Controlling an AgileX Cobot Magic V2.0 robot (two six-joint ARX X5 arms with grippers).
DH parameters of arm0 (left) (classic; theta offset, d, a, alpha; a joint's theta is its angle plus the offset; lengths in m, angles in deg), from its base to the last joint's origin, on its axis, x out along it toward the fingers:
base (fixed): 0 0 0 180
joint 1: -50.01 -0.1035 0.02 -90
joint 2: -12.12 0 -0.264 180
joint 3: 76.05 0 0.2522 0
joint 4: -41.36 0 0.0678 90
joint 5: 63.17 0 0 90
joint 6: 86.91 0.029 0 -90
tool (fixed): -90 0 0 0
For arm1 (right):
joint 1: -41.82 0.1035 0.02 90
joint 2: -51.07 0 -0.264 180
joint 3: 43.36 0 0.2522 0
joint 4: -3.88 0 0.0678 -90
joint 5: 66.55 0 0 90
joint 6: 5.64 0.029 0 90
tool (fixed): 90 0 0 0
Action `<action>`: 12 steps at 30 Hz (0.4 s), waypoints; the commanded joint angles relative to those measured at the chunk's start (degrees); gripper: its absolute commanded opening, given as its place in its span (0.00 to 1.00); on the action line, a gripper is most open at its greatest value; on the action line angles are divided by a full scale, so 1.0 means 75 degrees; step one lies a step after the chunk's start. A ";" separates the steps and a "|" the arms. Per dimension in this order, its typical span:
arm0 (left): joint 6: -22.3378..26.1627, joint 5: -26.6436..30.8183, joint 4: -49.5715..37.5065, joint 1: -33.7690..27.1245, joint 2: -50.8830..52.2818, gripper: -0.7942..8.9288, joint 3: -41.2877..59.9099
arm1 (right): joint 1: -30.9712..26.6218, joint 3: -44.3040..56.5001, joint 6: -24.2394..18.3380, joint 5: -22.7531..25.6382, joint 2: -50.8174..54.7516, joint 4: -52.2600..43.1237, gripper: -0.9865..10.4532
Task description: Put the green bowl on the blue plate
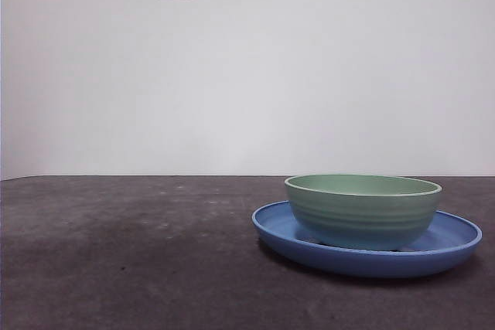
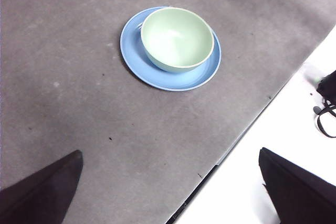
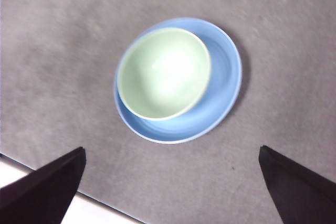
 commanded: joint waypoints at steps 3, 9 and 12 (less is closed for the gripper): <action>-0.0050 -0.0052 -0.0070 0.0064 0.0003 0.73 -0.0076 | -0.0187 -0.0105 -0.0434 0.0038 -0.1236 -0.0294 0.60; -0.0050 -0.0064 0.0038 0.0064 0.0096 0.73 -0.0076 | -0.0764 -0.0105 -0.0493 -0.0038 -0.2809 -0.1058 0.58; -0.0055 -0.0064 0.0038 0.0064 0.0163 0.73 -0.0076 | -0.1157 -0.0105 -0.0530 -0.0154 -0.3570 -0.1373 0.57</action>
